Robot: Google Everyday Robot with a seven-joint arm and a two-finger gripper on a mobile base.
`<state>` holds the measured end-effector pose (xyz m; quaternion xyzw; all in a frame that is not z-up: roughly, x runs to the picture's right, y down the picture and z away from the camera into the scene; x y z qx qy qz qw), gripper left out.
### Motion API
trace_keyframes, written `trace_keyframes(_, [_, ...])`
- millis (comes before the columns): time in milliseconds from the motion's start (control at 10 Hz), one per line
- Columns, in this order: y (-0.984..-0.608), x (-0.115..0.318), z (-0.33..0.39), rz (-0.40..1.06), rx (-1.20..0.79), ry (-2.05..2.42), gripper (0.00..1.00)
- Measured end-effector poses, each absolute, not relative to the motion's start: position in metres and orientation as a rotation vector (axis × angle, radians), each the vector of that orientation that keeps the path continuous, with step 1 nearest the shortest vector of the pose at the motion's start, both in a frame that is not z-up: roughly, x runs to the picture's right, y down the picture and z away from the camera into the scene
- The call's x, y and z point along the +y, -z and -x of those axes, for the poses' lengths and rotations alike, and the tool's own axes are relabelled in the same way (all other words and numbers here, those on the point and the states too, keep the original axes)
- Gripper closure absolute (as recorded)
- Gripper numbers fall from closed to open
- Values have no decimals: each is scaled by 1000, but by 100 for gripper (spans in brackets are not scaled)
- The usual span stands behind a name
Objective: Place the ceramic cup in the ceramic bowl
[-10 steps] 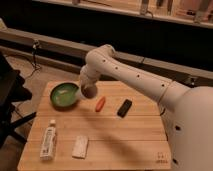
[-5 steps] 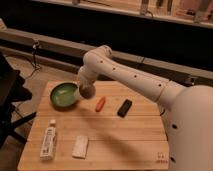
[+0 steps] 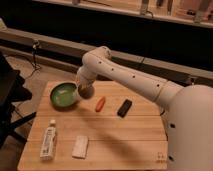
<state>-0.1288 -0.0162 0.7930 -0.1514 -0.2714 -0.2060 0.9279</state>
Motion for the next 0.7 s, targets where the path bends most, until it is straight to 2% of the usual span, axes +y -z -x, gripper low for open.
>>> trace_keyframes(700, [-798,-15,135,304,-563,434,99])
